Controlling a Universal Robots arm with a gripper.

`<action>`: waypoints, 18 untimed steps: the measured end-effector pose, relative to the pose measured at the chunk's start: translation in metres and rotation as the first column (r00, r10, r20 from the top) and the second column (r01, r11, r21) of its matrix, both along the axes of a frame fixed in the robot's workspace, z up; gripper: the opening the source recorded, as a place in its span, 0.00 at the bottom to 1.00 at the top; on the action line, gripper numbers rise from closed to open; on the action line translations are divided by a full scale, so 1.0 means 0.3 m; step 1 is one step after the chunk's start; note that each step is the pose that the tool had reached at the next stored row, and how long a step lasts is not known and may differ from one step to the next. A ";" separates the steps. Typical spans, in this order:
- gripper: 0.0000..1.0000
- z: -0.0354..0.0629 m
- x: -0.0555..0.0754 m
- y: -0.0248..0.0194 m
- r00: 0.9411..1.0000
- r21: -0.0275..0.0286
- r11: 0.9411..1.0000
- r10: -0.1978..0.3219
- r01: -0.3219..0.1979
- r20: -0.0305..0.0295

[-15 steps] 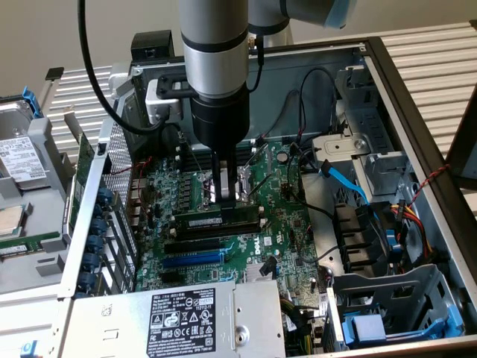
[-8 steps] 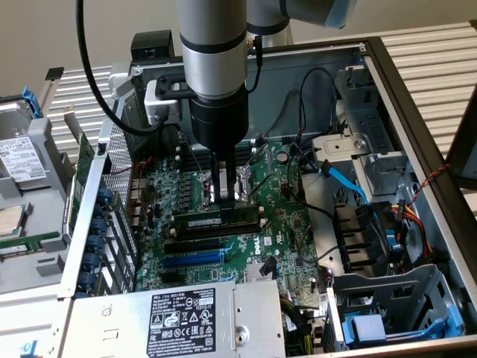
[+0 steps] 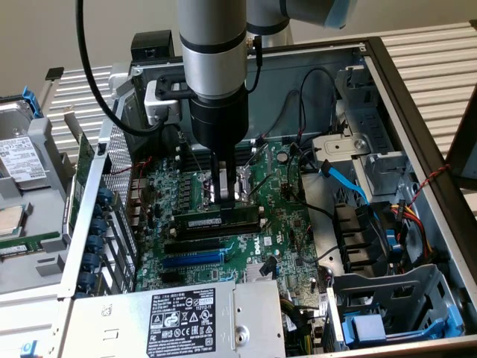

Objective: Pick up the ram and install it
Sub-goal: 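Insert the ram into the slot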

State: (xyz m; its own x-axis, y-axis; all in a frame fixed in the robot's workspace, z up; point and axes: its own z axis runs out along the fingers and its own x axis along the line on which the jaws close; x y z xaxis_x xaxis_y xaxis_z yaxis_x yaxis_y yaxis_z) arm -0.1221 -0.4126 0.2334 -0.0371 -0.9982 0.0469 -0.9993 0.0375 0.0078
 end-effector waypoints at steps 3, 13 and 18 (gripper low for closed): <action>0.13 -0.002 0.000 0.000 1.000 0.000 1.000 0.000 0.000 0.000; 0.13 -0.005 0.000 0.001 1.000 0.000 1.000 0.004 -0.004 0.001; 0.15 -0.007 -0.004 0.001 1.000 0.000 1.000 0.004 -0.004 0.002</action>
